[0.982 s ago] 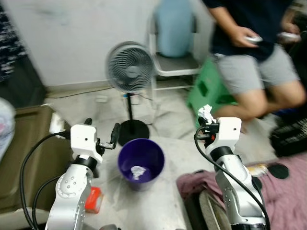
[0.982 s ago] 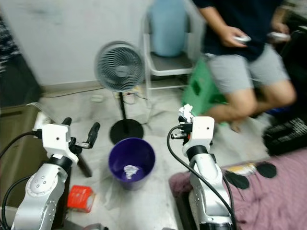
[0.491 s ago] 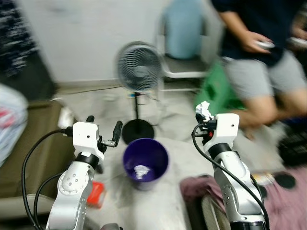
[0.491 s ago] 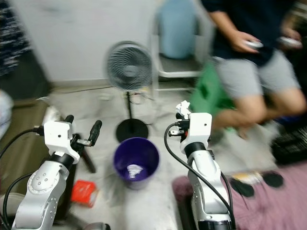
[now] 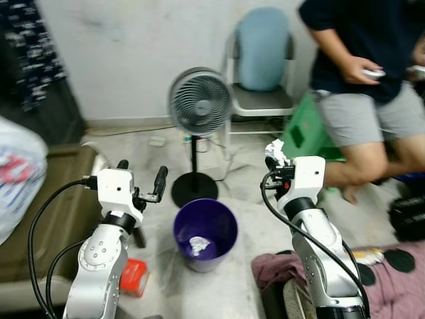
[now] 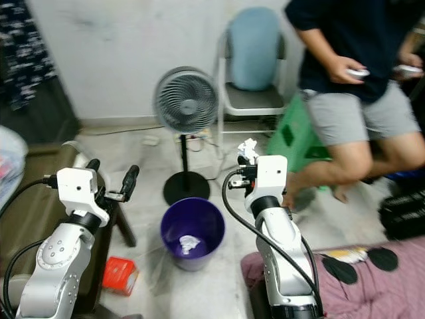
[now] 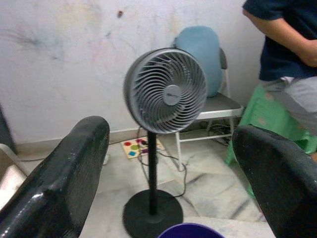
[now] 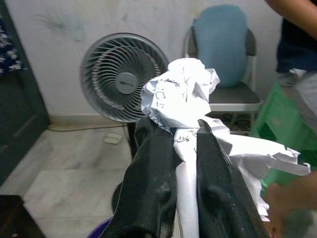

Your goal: Clean up the room

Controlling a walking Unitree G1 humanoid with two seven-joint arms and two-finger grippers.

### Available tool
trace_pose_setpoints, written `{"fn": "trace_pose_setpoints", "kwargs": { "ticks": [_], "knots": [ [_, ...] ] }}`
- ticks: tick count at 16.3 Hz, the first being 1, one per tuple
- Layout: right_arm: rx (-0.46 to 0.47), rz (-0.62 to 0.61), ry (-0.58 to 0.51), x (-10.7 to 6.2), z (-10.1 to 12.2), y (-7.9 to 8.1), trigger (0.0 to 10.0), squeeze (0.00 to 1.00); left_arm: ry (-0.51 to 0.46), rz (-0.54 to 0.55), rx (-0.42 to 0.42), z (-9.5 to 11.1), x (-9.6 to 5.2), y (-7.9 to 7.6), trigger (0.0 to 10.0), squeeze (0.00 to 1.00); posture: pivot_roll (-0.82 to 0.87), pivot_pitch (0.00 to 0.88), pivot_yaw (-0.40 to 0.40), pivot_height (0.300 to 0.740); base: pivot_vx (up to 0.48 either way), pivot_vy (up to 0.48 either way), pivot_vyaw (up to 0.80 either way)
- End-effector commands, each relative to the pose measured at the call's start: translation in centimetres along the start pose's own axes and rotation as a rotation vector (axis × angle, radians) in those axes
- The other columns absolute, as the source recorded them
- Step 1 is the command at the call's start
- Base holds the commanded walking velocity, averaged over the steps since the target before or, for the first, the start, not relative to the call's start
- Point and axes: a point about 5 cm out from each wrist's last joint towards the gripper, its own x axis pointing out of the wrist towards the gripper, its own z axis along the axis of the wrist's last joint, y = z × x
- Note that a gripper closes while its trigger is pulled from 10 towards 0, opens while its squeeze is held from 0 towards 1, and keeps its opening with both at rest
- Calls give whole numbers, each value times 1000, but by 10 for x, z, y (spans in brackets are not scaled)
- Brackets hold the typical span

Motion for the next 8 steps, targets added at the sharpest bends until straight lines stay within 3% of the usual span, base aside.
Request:
{"fn": "trace_pose_setpoints", "kwargs": {
  "ticks": [1,8],
  "knots": [
    [-5,-5,2,2,1,-2,10000,0,0,-6,-3,1,1,-1,10000,0,52,9,-21,740,352,0,0],
    [-7,9,0,5,1,0,10000,0,6,-7,-7,-1,3,0,10000,0,54,0,-20,740,350,0,0]
  ]
}}
